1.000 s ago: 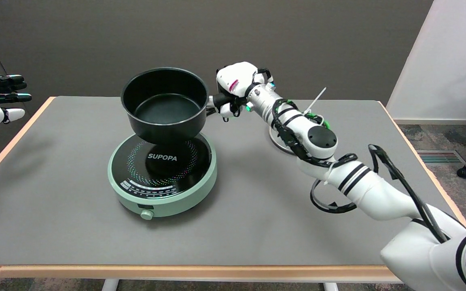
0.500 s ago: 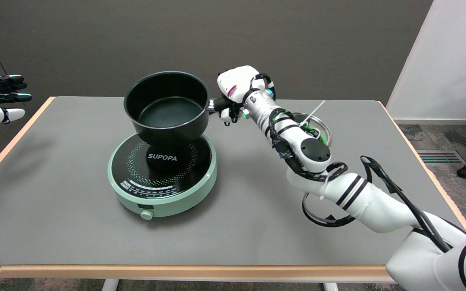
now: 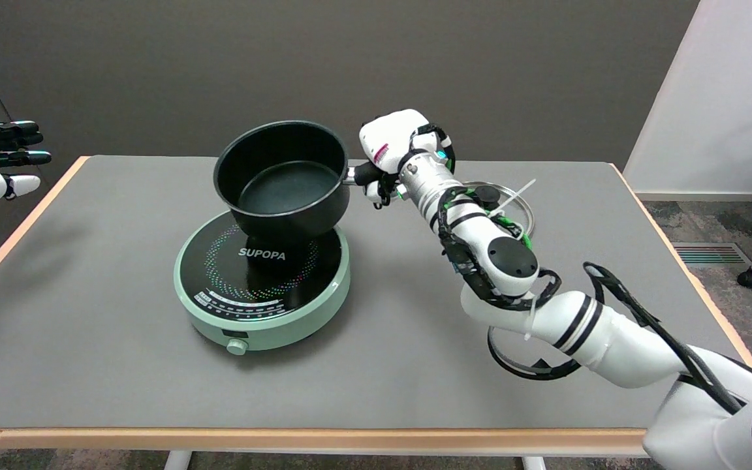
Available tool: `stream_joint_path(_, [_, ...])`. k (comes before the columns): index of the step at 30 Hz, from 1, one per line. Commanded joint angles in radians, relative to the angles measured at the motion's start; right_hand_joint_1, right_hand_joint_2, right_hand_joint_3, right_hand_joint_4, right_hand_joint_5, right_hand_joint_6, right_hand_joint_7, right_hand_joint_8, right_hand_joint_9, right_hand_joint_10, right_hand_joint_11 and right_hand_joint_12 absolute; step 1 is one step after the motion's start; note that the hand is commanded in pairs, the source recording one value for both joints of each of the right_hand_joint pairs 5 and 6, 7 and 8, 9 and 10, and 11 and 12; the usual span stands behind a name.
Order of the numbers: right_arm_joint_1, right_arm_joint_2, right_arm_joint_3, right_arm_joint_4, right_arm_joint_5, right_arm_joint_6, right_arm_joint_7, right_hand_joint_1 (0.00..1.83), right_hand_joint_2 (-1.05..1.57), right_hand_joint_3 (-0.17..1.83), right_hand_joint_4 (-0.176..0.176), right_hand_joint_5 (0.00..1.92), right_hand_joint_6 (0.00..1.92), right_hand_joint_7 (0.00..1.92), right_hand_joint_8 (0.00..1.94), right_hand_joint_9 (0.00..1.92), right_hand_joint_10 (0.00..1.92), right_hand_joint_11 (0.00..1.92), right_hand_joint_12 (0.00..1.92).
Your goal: Place the soup pot onto the induction stove.
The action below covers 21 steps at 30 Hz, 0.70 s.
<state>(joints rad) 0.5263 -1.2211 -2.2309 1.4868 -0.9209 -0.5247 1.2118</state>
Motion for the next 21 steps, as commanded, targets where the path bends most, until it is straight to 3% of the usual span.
stream_joint_path(1, [-0.077,0.035,0.014,0.200,0.069,-0.109,-0.090,0.92,1.38,0.72,-0.087,1.67,1.67,1.67,1.67,1.67,1.67,1.67,1.67])
stream_joint_path(10, [-0.092,0.012,0.001,0.296,0.176,-0.172,-0.222,0.91,1.39,0.70,-0.087,1.68,1.68,1.68,1.68,1.68,1.68,1.68,1.68])
stream_joint_path(21, [-0.099,-0.007,-0.013,0.332,0.235,-0.172,-0.237,0.92,1.39,0.70,-0.087,1.69,1.69,1.69,1.69,1.69,1.69,1.69,1.69])
